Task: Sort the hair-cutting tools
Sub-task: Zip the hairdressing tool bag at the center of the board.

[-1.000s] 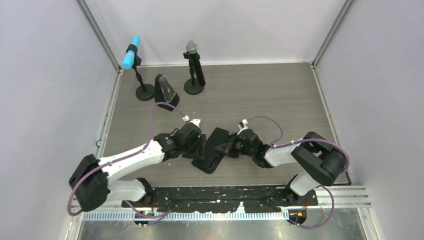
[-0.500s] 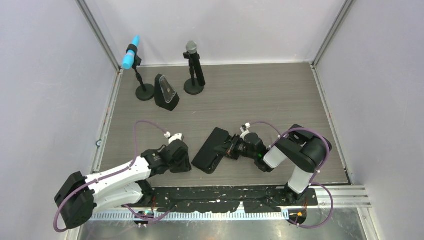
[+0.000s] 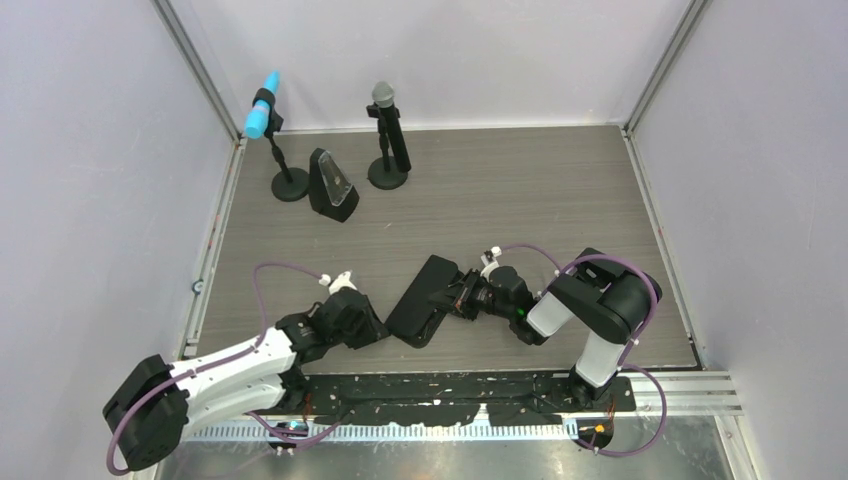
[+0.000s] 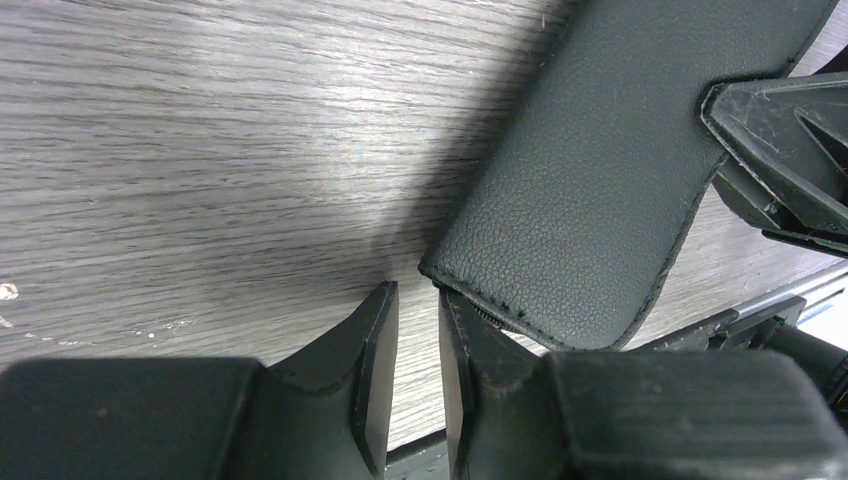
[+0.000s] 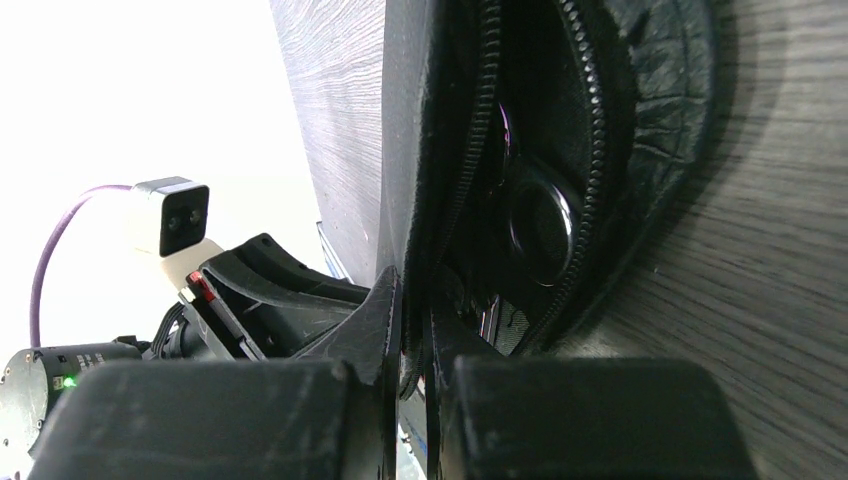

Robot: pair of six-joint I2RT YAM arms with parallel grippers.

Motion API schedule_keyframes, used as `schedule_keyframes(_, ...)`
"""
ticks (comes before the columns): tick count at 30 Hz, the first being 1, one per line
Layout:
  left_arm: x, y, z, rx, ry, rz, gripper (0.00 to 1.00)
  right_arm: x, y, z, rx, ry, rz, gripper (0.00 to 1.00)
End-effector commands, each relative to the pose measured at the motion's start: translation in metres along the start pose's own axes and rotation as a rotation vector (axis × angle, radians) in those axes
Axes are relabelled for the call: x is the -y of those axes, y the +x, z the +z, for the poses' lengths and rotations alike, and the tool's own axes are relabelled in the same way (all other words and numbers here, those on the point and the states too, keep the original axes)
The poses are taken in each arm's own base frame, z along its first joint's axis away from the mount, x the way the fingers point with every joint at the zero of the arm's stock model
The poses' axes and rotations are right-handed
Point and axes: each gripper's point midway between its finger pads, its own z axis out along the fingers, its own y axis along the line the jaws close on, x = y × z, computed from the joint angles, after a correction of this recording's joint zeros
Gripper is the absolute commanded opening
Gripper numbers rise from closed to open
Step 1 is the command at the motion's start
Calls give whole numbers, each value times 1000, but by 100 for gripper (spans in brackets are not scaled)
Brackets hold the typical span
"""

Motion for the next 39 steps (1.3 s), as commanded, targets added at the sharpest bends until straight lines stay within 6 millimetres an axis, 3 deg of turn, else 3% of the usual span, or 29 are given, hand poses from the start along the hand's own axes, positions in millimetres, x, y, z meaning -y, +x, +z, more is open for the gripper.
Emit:
schedule_keyframes(1,8,-1,6,-3,20,-18,25,25,2,-1,-5,97,9,5)
schedule_keyframes(13,11,-5,0,34,68,-59,35,24,3,-1,-10,97,0,5)
schedule_keyframes(26,22,-10,11,31,61,-65,33,23,3,0,-15,95,-4,5)
schedule_keyframes(39,-5,-21,14,164,45,-201,28,27,6,0,-22,99,4,5)
